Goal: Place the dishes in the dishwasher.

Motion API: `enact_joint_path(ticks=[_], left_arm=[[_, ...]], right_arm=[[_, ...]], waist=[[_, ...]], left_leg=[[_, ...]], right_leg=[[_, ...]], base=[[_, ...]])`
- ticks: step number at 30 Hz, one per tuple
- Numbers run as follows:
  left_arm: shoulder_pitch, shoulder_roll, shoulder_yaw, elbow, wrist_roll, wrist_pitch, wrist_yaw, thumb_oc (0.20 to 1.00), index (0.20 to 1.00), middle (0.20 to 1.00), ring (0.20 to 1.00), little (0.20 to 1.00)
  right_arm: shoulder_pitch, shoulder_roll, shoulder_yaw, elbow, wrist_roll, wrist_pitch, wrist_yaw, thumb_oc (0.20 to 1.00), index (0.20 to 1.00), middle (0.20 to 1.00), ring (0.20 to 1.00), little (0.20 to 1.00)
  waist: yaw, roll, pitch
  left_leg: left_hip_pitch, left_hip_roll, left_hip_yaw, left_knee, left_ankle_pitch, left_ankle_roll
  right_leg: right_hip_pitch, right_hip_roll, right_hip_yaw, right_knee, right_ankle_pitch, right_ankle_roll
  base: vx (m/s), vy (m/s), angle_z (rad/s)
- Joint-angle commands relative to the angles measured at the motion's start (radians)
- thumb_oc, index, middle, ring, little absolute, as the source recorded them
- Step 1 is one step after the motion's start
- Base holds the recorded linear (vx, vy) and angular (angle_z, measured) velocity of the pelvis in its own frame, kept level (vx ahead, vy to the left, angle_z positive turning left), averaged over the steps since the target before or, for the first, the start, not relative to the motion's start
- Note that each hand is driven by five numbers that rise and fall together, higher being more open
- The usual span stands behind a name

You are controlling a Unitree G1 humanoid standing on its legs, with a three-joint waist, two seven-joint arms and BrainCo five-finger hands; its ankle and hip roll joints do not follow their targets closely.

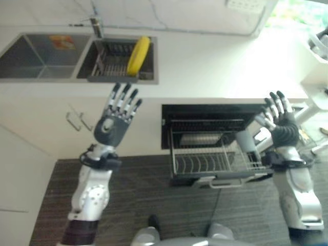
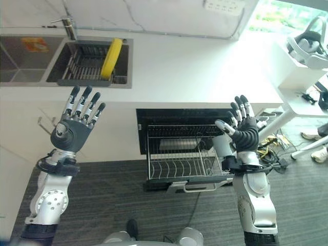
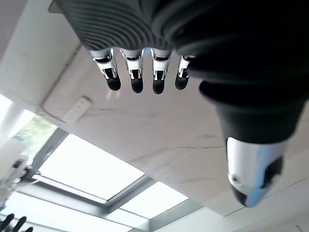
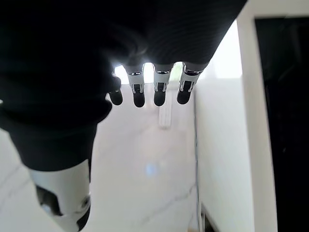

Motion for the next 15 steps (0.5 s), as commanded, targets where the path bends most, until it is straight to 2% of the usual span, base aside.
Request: enact_joint_path(ticks=[1, 2, 4, 6, 11, 12, 15], left_arm=[[-0.037, 0.024, 0.013, -0.063, 0.014, -0.061, -0.015, 1.000, 1.000, 1.000, 1.000, 1.000], [-0.036, 0.024, 0.013, -0.064, 0.014, -0.065, -0.016, 1.000, 1.000, 1.000, 1.000, 1.000], [-0.025, 0.012, 0.015, -0.077, 0.013, -0.080, -0.009, 1.000, 1.000, 1.000, 1.000, 1.000], [-0.024, 0.007, 0.011, -0.090, 0.022, -0.090, 0.016, 1.000, 1.000, 1.000, 1.000, 1.000], [-0.023, -0.002, 0.005, -0.092, 0.027, -0.108, 0.043, 1.000, 1.000, 1.000, 1.000, 1.000], [-0.038, 0.063, -0.013, -0.056, 0.260, -0.190, 0.075, 1.000, 1.000, 1.000, 1.000, 1.000], [-0.025, 0.064, -0.003, -0.062, 0.250, -0.179, 0.067, 1.000, 1.000, 1.000, 1.000, 1.000]], right_arm=[[-0.058, -0.050, -0.051, 0.014, -0.018, -0.077, -0.022, 1.000, 1.000, 1.000, 1.000, 1.000], [-0.054, -0.056, -0.055, 0.018, -0.014, -0.080, -0.016, 1.000, 1.000, 1.000, 1.000, 1.000], [-0.051, -0.069, -0.065, 0.028, -0.012, -0.077, 0.001, 1.000, 1.000, 1.000, 1.000, 1.000], [-0.061, -0.072, -0.060, 0.025, -0.015, -0.060, 0.008, 1.000, 1.000, 1.000, 1.000, 1.000], [-0.064, -0.081, -0.058, 0.018, -0.021, -0.043, 0.024, 1.000, 1.000, 1.000, 1.000, 1.000], [0.003, -0.060, -0.001, 0.023, -0.041, -0.144, 0.118, 1.000, 1.000, 1.000, 1.000, 1.000], [0.010, -0.060, -0.014, 0.002, -0.008, -0.125, 0.134, 1.000, 1.000, 1.000, 1.000, 1.000]], waist=[[0.007, 0.014, -0.056], [0.005, 0.014, -0.058], [0.009, 0.017, -0.068], [0.006, 0.020, -0.074], [0.001, 0.025, -0.082], [-0.034, 0.018, -0.097], [-0.038, 0.022, -0.102]], left_leg=[[0.018, -0.058, -0.099, -0.006, -0.081, -0.046], [0.021, -0.062, -0.109, -0.006, -0.082, -0.049], [0.022, -0.059, -0.087, -0.006, -0.078, -0.063], [0.024, -0.057, -0.079, -0.006, -0.079, -0.067], [0.029, -0.060, -0.065, -0.006, -0.088, -0.068], [0.031, -0.096, -0.133, -0.006, -0.099, -0.040], [0.038, -0.080, -0.119, -0.006, -0.097, -0.045]], right_leg=[[0.101, -0.009, -0.076, -0.204, 0.052, -0.010], [0.111, -0.002, -0.064, -0.235, 0.058, -0.015], [0.139, -0.008, -0.096, -0.310, 0.094, -0.010], [0.153, -0.002, -0.089, -0.346, 0.107, -0.015], [0.165, -0.003, -0.099, -0.358, 0.105, -0.019], [0.102, -0.018, 0.051, -0.351, 0.149, 0.011], [0.114, -0.008, 0.047, -0.349, 0.134, -0.001]], base=[[0.02, -0.011, 0.34], [0.04, -0.004, 0.17], [0.03, 0.013, 0.08], [0.00, 0.010, -0.05], [-0.01, 0.014, -0.08], [0.02, -0.040, -0.01], [0.06, -0.094, -0.07]])
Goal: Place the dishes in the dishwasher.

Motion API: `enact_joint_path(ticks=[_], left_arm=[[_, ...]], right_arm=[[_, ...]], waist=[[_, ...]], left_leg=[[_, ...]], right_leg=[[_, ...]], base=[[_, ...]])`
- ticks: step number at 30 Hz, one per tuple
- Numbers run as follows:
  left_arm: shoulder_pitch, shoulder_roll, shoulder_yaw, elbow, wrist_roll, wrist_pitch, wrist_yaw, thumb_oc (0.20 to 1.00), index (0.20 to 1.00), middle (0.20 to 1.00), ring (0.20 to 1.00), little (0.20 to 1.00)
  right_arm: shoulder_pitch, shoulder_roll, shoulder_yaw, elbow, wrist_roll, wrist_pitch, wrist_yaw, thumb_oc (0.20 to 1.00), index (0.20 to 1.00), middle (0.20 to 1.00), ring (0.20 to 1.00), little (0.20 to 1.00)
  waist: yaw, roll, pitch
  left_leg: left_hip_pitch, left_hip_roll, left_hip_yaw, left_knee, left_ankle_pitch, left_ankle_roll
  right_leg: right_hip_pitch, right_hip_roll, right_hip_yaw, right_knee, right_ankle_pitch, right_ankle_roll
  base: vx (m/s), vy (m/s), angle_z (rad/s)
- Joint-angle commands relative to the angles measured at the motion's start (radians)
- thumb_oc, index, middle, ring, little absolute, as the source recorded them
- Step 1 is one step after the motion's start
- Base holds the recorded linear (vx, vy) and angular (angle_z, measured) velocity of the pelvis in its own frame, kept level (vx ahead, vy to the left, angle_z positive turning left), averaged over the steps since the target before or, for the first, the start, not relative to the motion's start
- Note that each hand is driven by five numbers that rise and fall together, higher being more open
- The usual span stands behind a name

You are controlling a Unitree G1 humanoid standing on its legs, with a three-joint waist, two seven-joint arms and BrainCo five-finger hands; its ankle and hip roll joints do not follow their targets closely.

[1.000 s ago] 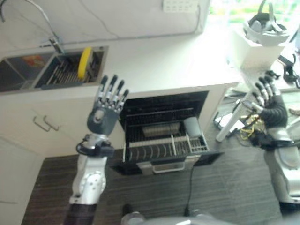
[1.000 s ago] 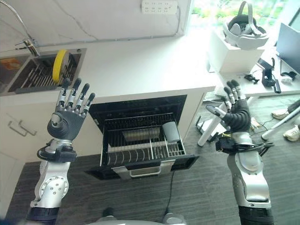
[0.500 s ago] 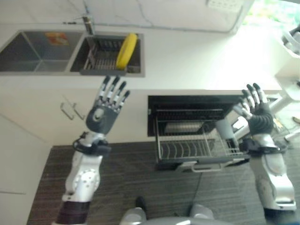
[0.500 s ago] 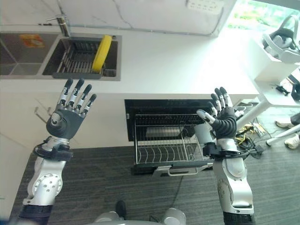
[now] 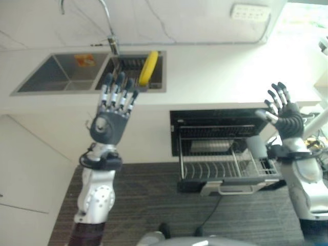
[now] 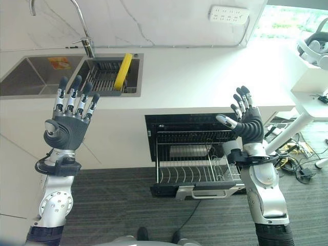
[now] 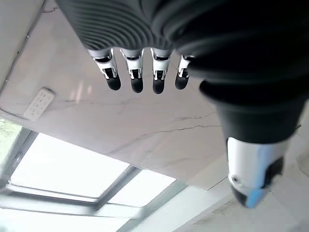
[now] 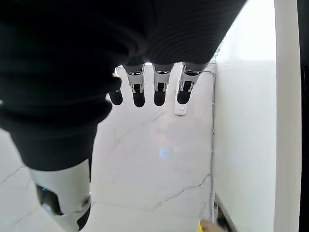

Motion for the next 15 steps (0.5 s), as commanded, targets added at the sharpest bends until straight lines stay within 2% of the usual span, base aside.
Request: enact_joint_path(ticks=[1, 4, 5, 6, 7, 8, 9, 10, 11, 12, 13, 15], left_arm=[[-0.029, 0.055, 0.001, 0.015, 0.055, -0.069, -0.005, 1.000, 1.000, 1.000, 1.000, 1.000], [-0.011, 0.051, 0.014, 0.017, 0.008, -0.051, -0.005, 1.000, 1.000, 1.000, 1.000, 1.000], [-0.004, 0.050, 0.022, 0.015, -0.015, -0.047, -0.018, 1.000, 1.000, 1.000, 1.000, 1.000], [-0.004, 0.049, 0.022, 0.015, -0.017, -0.047, -0.019, 1.000, 1.000, 1.000, 1.000, 1.000], [-0.017, 0.041, 0.014, 0.011, -0.023, -0.039, -0.034, 1.000, 1.000, 1.000, 1.000, 1.000], [-0.024, 0.040, 0.007, 0.009, -0.026, -0.037, -0.038, 1.000, 1.000, 1.000, 1.000, 1.000], [-0.036, 0.036, -0.005, 0.008, -0.032, -0.034, -0.035, 1.000, 1.000, 1.000, 1.000, 1.000], [-0.036, 0.036, -0.005, 0.008, -0.032, -0.034, -0.035, 1.000, 1.000, 1.000, 1.000, 1.000], [-0.035, 0.035, -0.002, 0.002, -0.043, -0.034, -0.029, 1.000, 1.000, 1.000, 1.000, 1.000], [-0.013, 0.031, 0.008, -0.005, -0.062, -0.046, -0.025, 1.000, 1.000, 1.000, 1.000, 1.000], [-0.006, 0.025, 0.010, 0.001, -0.072, -0.058, -0.027, 1.000, 1.000, 1.000, 1.000, 1.000], [-0.006, 0.019, 0.007, 0.016, -0.079, -0.081, -0.031, 1.000, 1.000, 1.000, 1.000, 1.000]], right_arm=[[-0.006, 0.000, -0.009, -0.032, 0.002, -0.067, 0.030, 1.000, 1.000, 1.000, 1.000, 1.000], [-0.008, -0.008, -0.014, -0.049, 0.014, -0.049, 0.014, 1.000, 1.000, 1.000, 1.000, 1.000], [-0.006, -0.021, -0.020, -0.049, 0.017, -0.045, 0.021, 1.000, 1.000, 1.000, 1.000, 1.000], [-0.007, -0.022, -0.021, -0.048, 0.017, -0.046, 0.021, 1.000, 1.000, 1.000, 1.000, 1.000], [-0.010, -0.035, -0.029, -0.043, -0.004, -0.051, 0.015, 1.000, 1.000, 1.000, 1.000, 1.000], [-0.014, -0.039, -0.037, -0.037, -0.012, -0.054, 0.011, 1.000, 1.000, 1.000, 1.000, 1.000], [-0.026, -0.045, -0.042, -0.031, -0.018, -0.051, 0.005, 1.000, 1.000, 1.000, 1.000, 1.000], [-0.026, -0.045, -0.042, -0.031, -0.018, -0.051, 0.005, 1.000, 1.000, 1.000, 1.000, 1.000], [-0.043, -0.060, -0.058, -0.032, -0.011, -0.041, 0.018, 1.000, 1.000, 1.000, 1.000, 1.000], [-0.036, -0.082, -0.076, -0.052, 0.006, -0.027, 0.042, 1.000, 1.000, 1.000, 1.000, 1.000], [-0.032, -0.097, -0.083, -0.061, 0.010, -0.019, 0.053, 1.000, 1.000, 1.000, 1.000, 1.000], [-0.037, -0.110, -0.087, -0.063, 0.007, -0.015, 0.060, 1.000, 1.000, 1.000, 1.000, 1.000]], waist=[[-0.022, -0.035, -0.045], [-0.019, -0.037, -0.039], [-0.019, -0.050, -0.028], [-0.019, -0.051, -0.027], [-0.025, -0.063, -0.007], [-0.032, -0.065, 0.002], [-0.042, -0.065, 0.010], [-0.042, -0.065, 0.010], [-0.054, -0.045, 0.011], [-0.057, -0.024, 0.004], [-0.059, -0.015, -0.001], [-0.060, -0.004, -0.004]], left_leg=[[0.021, -0.035, -0.122, 0.002, -0.098, -0.018], [0.024, -0.021, -0.124, 0.043, -0.108, -0.029], [-0.008, -0.040, -0.123, 0.171, -0.164, -0.032], [-0.018, -0.040, -0.122, 0.192, -0.173, -0.032], [-0.115, -0.012, -0.062, 0.362, -0.152, -0.061], [-0.146, 0.027, -0.038, 0.401, -0.126, -0.079], [-0.158, 0.073, -0.021, 0.398, -0.110, -0.090], [-0.158, 0.073, -0.021, 0.398, -0.110, -0.090], [-0.129, 0.146, -0.045, 0.263, -0.070, -0.108], [-0.073, 0.208, -0.077, 0.083, 0.012, -0.138], [-0.052, 0.238, -0.089, 0.017, 0.038, -0.156], [-0.054, 0.263, -0.109, 0.000, 0.052, -0.176]], right_leg=[[-0.030, -0.027, 0.039, 0.025, -0.043, 0.060], [-0.009, -0.021, 0.038, 0.021, -0.055, 0.045], [0.001, -0.032, 0.049, 0.022, -0.066, 0.036], [0.000, -0.033, 0.050, 0.023, -0.067, 0.035], [0.003, -0.049, 0.033, 0.028, -0.059, 0.021], [0.000, -0.055, 0.021, 0.033, -0.054, 0.018], [-0.005, -0.062, 0.011, 0.042, -0.054, 0.019], [-0.005, -0.062, 0.011, 0.042, -0.054, 0.019], [-0.008, -0.072, 0.015, 0.057, -0.069, 0.036], [0.004, -0.082, 0.036, 0.054, -0.086, 0.052], [0.009, -0.096, 0.043, 0.053, -0.094, 0.061], [0.001, -0.111, 0.052, 0.060, -0.092, 0.072]], base=[[0.07, -0.097, -0.11], [0.12, -0.151, -0.05], [0.08, -0.081, 0.06], [0.00, -0.039, -0.04], [-0.06, 0.021, -0.08], [-0.06, 0.077, 0.12], [-0.02, 0.077, 0.40], [0.10, 0.426, 0.58], [0.24, 0.730, 0.41], [0.30, 0.945, 0.09], [0.24, 0.704, -0.29], [0.09, 0.492, -0.50]])
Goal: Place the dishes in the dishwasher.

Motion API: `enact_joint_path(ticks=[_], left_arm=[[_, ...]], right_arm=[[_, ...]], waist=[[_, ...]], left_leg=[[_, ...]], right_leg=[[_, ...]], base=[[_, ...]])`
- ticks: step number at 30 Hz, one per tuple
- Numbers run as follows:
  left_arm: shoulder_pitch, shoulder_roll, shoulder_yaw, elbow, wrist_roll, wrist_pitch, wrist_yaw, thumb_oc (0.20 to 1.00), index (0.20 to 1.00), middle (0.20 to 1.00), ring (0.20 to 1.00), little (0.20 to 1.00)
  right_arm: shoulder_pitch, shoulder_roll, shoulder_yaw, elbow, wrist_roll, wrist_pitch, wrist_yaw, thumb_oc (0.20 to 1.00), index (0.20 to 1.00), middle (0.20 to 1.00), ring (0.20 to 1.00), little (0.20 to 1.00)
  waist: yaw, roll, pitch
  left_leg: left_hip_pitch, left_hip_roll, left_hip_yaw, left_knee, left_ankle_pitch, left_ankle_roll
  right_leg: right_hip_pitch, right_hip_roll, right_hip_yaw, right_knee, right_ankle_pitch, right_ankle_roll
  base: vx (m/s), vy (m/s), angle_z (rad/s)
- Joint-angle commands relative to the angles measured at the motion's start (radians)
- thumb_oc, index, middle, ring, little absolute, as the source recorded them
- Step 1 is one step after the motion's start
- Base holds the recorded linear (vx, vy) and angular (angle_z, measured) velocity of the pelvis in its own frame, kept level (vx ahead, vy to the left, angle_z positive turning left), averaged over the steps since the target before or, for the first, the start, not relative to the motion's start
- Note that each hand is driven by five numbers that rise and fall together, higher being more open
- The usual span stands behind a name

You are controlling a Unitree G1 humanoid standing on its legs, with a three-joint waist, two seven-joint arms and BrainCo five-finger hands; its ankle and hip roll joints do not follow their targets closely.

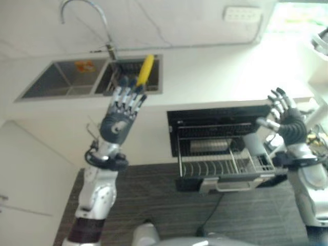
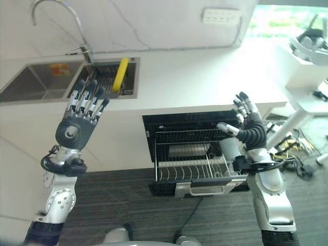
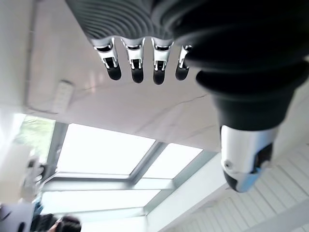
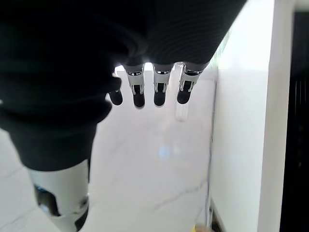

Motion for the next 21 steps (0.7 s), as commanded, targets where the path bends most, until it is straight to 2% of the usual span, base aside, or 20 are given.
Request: enact_joint_path(ticks=[1, 2, 3, 5, 7, 10, 11, 12, 13, 15, 17, 19, 21], left_arm=[[0.007, 0.012, 0.045, -0.076, -0.051, -0.077, -0.007, 1.000, 1.000, 1.000, 1.000, 1.000], [0.003, 0.011, 0.046, -0.073, -0.050, -0.074, -0.010, 1.000, 1.000, 1.000, 1.000, 1.000], [-0.007, 0.019, 0.040, -0.061, -0.036, -0.071, -0.009, 1.000, 1.000, 1.000, 1.000, 1.000], [-0.023, 0.031, 0.042, -0.064, -0.052, -0.034, -0.015, 1.000, 1.000, 1.000, 1.000, 1.000], [-0.027, 0.035, 0.052, -0.069, -0.037, -0.010, -0.027, 1.000, 1.000, 1.000, 1.000, 1.000], [-0.033, 0.050, 0.075, -0.069, -0.046, 0.029, -0.030, 1.000, 1.000, 1.000, 1.000, 1.000], [-0.028, 0.055, 0.080, -0.074, -0.048, 0.035, -0.028, 1.000, 1.000, 1.000, 1.000, 1.000], [-0.012, 0.054, 0.089, -0.082, -0.049, 0.039, -0.030, 1.000, 1.000, 1.000, 1.000, 1.000], [-0.010, 0.055, 0.090, -0.085, -0.047, 0.040, -0.028, 1.000, 1.000, 1.000, 1.000, 1.000], [-0.005, 0.056, 0.080, -0.085, -0.054, 0.043, -0.035, 1.000, 1.000, 1.000, 1.000, 1.000], [-0.008, 0.046, 0.062, -0.075, -0.055, 0.039, -0.046, 1.000, 1.000, 1.000, 1.000, 1.000], [-0.016, 0.037, 0.043, -0.071, -0.042, 0.030, -0.045, 1.000, 1.000, 1.000, 1.000, 1.000], [-0.024, 0.034, 0.029, -0.065, -0.038, 0.015, -0.044, 1.000, 1.000, 1.000, 1.000, 1.000]], right_arm=[[-0.065, -0.037, 0.012, -0.077, 0.007, -0.030, 0.020, 1.000, 1.000, 1.000, 1.000, 1.000], [-0.070, -0.038, 0.009, -0.075, 0.006, -0.028, 0.017, 1.000, 1.000, 1.000, 1.000, 1.000], [-0.059, -0.031, -0.002, -0.076, 0.005, -0.030, 0.014, 1.000, 1.000, 1.000, 1.000, 1.000], [-0.017, -0.013, -0.032, -0.100, 0.017, -0.040, 0.006, 1.000, 1.000, 1.000, 1.000, 1.000], [0.015, 0.008, -0.048, -0.116, 0.020, -0.052, 0.011, 1.000, 1.000, 1.000, 1.000, 1.000], [0.024, 0.052, -0.032, -0.120, -0.020, -0.057, -0.002, 1.000, 1.000, 1.000, 1.000, 1.000], [0.020, 0.063, -0.020, -0.117, -0.031, -0.053, -0.002, 1.000, 1.000, 1.000, 1.000, 1.000], [0.003, 0.075, 0.010, -0.101, -0.060, -0.055, -0.006, 1.000, 1.000, 1.000, 1.000, 1.000], [0.000, 0.075, 0.016, -0.099, -0.063, -0.056, -0.010, 1.000, 1.000, 1.000, 1.000, 1.000], [0.009, 0.065, 0.014, -0.093, -0.052, -0.058, -0.020, 1.000, 1.000, 1.000, 1.000, 1.000], [0.024, 0.056, 0.009, -0.087, -0.050, -0.067, -0.025, 1.000, 1.000, 1.000, 1.000, 1.000], [0.028, 0.052, 0.011, -0.076, -0.049, -0.080, -0.028, 1.000, 1.000, 1.000, 1.000, 1.000], [0.030, 0.044, 0.009, -0.066, -0.038, -0.093, -0.028, 1.000, 1.000, 1.000, 1.000, 1.000]], waist=[[0.014, -0.013, -0.024], [0.009, -0.010, -0.027], [-0.005, -0.007, -0.033], [-0.004, -0.017, -0.036], [0.000, -0.030, -0.037], [0.026, -0.053, -0.036], [0.040, -0.053, -0.036], [0.066, -0.053, -0.034], [0.068, -0.052, -0.032], [0.064, -0.055, -0.031], [0.050, -0.061, -0.031], [0.041, -0.065, -0.030], [0.032, -0.068, -0.031]], left_leg=[[0.070, -0.025, 0.007, -0.015, 0.105, -0.028], [0.077, -0.023, 0.027, -0.015, 0.097, -0.034], [0.094, -0.034, 0.060, -0.015, 0.074, -0.042], [0.095, -0.076, 0.055, -0.015, 0.064, -0.027], [0.104, -0.110, 0.041, -0.015, 0.036, -0.007], [0.111, -0.195, 0.029, -0.015, -0.007, 0.061], [0.112, -0.205, 0.029, -0.015, -0.011, 0.074], [0.114, -0.215, 0.042, -0.015, -0.015, 0.092], [0.113, -0.219, 0.044, -0.015, -0.014, 0.100], [0.106, -0.241, 0.033, -0.013, -0.011, 0.121], [0.109, -0.270, 0.013, -0.012, -0.014, 0.128], [0.117, -0.290, 0.000, -0.014, -0.015, 0.130], [0.123, -0.310, -0.004, -0.015, -0.018, 0.133]], right_leg=[[0.034, -0.055, 0.019, 0.011, -0.068, 0.051], [0.033, -0.075, 0.011, 0.013, -0.068, 0.064], [0.029, -0.115, -0.010, 0.025, -0.063, 0.097], [0.018, -0.164, -0.020, 0.055, -0.045, 0.139], [0.009, -0.194, -0.032, 0.086, -0.046, 0.153], [-0.029, -0.248, -0.045, 0.170, 0.026, 0.148], [-0.031, -0.240, -0.058, 0.194, 0.022, 0.144], [-0.037, -0.216, -0.105, 0.241, 0.019, 0.139], [-0.040, -0.186, -0.104, 0.248, 0.000, 0.135], [-0.045, -0.060, -0.067, 0.251, -0.077, 0.096], [-0.049, 0.030, -0.027, 0.216, -0.105, 0.050], [-0.038, 0.078, -0.013, 0.154, -0.112, 0.022], [-0.024, 0.089, -0.002, 0.086, -0.084, 0.014]], base=[[0.06, 0.498, -0.36], [0.14, 0.599, -0.40], [0.14, 0.548, -0.34], [0.12, 0.516, -0.03], [0.12, 0.403, 0.32], [0.11, 0.446, 0.32], [0.08, 0.399, -0.12], [0.03, 0.245, -0.35], [0.03, 0.213, -0.61], [0.06, 0.145, -0.47], [0.08, 0.065, 0.02], [0.08, -0.017, 0.05], [0.08, -0.097, -0.02]])
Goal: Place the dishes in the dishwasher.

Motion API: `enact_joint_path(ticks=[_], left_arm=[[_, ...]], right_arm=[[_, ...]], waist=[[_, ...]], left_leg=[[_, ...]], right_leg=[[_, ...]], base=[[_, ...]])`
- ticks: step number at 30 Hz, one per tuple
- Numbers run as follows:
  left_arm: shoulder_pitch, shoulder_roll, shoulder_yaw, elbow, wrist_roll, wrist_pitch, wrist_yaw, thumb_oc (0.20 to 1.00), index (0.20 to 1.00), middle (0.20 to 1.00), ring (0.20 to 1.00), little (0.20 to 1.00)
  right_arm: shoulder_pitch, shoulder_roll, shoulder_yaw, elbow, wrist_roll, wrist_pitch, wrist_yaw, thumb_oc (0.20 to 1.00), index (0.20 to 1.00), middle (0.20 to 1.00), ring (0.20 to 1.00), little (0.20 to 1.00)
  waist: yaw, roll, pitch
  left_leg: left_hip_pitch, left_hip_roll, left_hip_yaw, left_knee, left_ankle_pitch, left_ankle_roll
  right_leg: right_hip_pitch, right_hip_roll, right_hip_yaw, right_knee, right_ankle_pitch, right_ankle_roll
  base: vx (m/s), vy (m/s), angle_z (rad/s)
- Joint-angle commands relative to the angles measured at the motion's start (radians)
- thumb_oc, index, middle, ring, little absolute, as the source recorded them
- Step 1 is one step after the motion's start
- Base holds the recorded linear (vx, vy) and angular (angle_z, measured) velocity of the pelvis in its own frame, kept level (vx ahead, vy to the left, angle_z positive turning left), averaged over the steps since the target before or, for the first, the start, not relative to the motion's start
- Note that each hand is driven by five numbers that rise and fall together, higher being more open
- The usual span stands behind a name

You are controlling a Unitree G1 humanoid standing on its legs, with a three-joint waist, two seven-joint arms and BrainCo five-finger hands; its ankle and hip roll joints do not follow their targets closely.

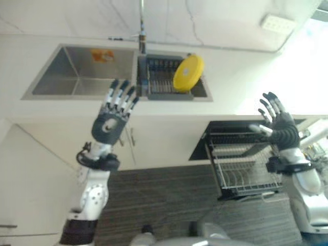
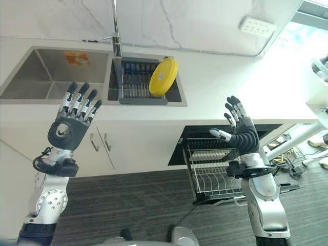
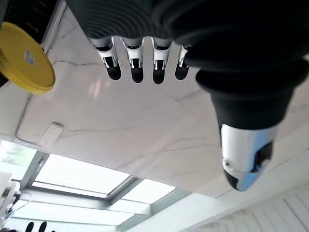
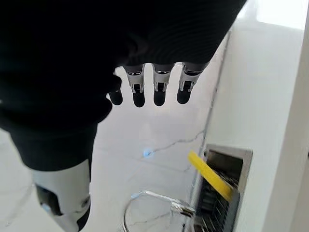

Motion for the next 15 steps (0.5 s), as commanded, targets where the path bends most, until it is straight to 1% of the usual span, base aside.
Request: enact_joint_path(ticks=[1, 3, 4, 5, 7, 10, 11, 13, 14, 15], left_arm=[[-0.038, -0.003, -0.011, -0.049, 0.004, -0.052, -0.029, 1.000, 1.000, 1.000, 1.000, 1.000], [-0.039, -0.010, -0.019, -0.054, -0.002, -0.049, -0.016, 1.000, 1.000, 1.000, 1.000, 1.000], [-0.037, -0.012, -0.021, -0.058, 0.002, -0.048, -0.010, 1.000, 1.000, 1.000, 1.000, 1.000], [-0.035, -0.012, -0.021, -0.059, 0.005, -0.047, -0.008, 1.000, 1.000, 1.000, 1.000, 1.000], [-0.027, -0.008, -0.020, -0.059, 0.004, -0.046, 0.004, 1.000, 1.000, 1.000, 1.000, 1.000], [-0.028, -0.005, -0.018, -0.053, -0.008, -0.047, 0.002, 1.000, 1.000, 1.000, 1.000, 1.000], [-0.026, -0.006, -0.015, -0.057, -0.008, -0.047, 0.002, 1.000, 1.000, 1.000, 1.000, 1.000], [-0.026, -0.006, -0.019, -0.058, -0.002, -0.054, 0.012, 1.000, 1.000, 1.000, 1.000, 1.000], [-0.026, -0.006, -0.019, -0.057, -0.007, -0.056, 0.015, 1.000, 1.000, 1.000, 1.000, 1.000], [-0.024, -0.005, -0.016, -0.058, -0.017, -0.055, 0.011, 1.000, 1.000, 1.000, 1.000, 1.000]], right_arm=[[-0.034, -0.059, -0.066, -0.021, 0.008, -0.079, -0.027, 1.000, 1.000, 1.000, 1.000, 1.000], [-0.049, -0.056, -0.055, -0.013, 0.004, -0.067, -0.038, 1.000, 1.000, 1.000, 1.000, 1.000], [-0.056, -0.055, -0.050, -0.016, 0.003, -0.060, -0.039, 1.000, 1.000, 1.000, 1.000, 1.000], [-0.058, -0.054, -0.048, -0.018, 0.003, -0.056, -0.039, 1.000, 1.000, 1.000, 1.000, 1.000], [-0.063, -0.056, -0.045, -0.022, 0.007, -0.040, -0.039, 1.000, 1.000, 1.000, 1.000, 1.000], [-0.073, -0.054, -0.035, -0.018, 0.005, -0.031, -0.045, 1.000, 1.000, 1.000, 1.000, 1.000], [-0.073, -0.050, -0.034, -0.020, 0.006, -0.026, -0.045, 1.000, 1.000, 1.000, 1.000, 1.000], [-0.076, -0.048, -0.031, -0.020, 0.004, -0.018, -0.041, 1.000, 1.000, 1.000, 1.000, 1.000], [-0.076, -0.049, -0.032, -0.021, 0.003, -0.015, -0.039, 1.000, 1.000, 1.000, 1.000, 1.000], [-0.073, -0.055, -0.038, -0.024, 0.009, -0.014, -0.036, 1.000, 1.000, 1.000, 1.000, 1.000]], waist=[[-0.011, 0.055, -0.016], [-0.013, 0.060, -0.027], [-0.010, 0.062, -0.029], [-0.010, 0.063, -0.031], [-0.012, 0.071, -0.038], [-0.015, 0.080, -0.042], [-0.017, 0.082, -0.042], [-0.024, 0.089, -0.043], [-0.026, 0.089, -0.040], [-0.030, 0.086, -0.036]], left_leg=[[-0.046, -0.036, -0.108, 0.001, -0.030, -0.022], [-0.038, -0.037, -0.095, 0.001, -0.035, -0.026], [-0.039, -0.038, -0.087, 0.001, -0.026, -0.027], [-0.037, -0.039, -0.084, 0.003, -0.028, -0.027], [-0.026, -0.039, -0.079, 0.009, -0.042, -0.029], [-0.018, -0.037, -0.068, 0.010, -0.045, -0.029], [-0.020, -0.037, -0.063, 0.012, -0.037, -0.029], [-0.007, -0.035, -0.060, 0.014, -0.052, -0.028], [-0.012, -0.034, -0.050, 0.027, -0.046, -0.031], [-0.021, -0.034, -0.041, 0.081, -0.073, -0.039]], right_leg=[[0.155, 0.070, -0.039, -0.159, -0.045, 0.003], [0.171, 0.069, -0.047, -0.199, -0.026, 0.002], [0.172, 0.067, -0.055, -0.208, -0.015, 0.000], [0.176, 0.067, -0.056, -0.214, -0.014, -0.001], [0.194, 0.072, -0.050, -0.229, -0.023, -0.006], [0.203, 0.076, -0.052, -0.233, -0.026, -0.009], [0.200, 0.078, -0.054, -0.231, -0.020, -0.013], [0.208, 0.085, -0.047, -0.231, -0.035, -0.017], [0.205, 0.086, -0.047, -0.227, -0.030, -0.023], [0.214, 0.085, -0.047, -0.226, -0.042, -0.029]], base=[[0.08, -0.146, -0.02], [0.07, -0.176, 0.11], [0.04, -0.155, 0.14], [0.04, -0.123, 0.02], [0.11, -0.115, -0.04], [0.06, -0.095, -0.02], [0.02, -0.116, -0.02], [0.05, -0.115, 0.00], [0.06, -0.107, 0.01], [0.00, -0.099, 0.03]])
